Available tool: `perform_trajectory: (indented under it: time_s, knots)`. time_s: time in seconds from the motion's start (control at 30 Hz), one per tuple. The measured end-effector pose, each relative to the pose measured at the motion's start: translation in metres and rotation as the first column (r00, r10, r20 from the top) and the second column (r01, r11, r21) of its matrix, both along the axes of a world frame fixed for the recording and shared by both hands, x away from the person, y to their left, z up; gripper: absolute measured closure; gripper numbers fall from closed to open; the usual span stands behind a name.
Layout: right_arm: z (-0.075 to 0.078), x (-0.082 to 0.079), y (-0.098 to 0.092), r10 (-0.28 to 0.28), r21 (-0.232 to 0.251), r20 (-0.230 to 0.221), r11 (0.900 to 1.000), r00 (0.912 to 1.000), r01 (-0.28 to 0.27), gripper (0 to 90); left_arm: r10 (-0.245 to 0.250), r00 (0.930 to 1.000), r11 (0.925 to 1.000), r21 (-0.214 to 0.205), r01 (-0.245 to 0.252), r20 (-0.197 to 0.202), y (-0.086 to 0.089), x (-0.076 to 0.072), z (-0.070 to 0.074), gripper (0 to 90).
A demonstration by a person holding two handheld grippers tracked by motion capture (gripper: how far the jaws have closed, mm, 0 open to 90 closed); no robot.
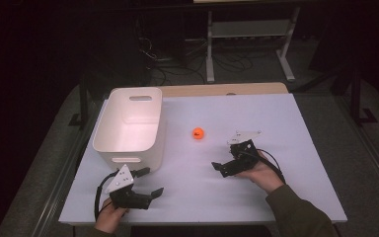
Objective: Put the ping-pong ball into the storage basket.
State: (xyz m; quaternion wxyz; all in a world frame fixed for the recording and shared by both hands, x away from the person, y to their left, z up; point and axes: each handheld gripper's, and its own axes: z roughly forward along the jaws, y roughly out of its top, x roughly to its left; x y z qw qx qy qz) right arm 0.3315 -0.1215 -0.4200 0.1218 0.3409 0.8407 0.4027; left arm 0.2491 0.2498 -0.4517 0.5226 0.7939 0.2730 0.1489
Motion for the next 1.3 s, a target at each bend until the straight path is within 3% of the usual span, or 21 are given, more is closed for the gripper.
perform_trajectory:
  time_s: [1.3]
  knots:
    - [0.003,0.026,0.02,0.013,-0.02,0.008,0.9997,0.9999,-0.013,0.3,0.001,1.0,1.0,-0.001,-0.001,0.0,0.0,0.0,0.0,14.1]
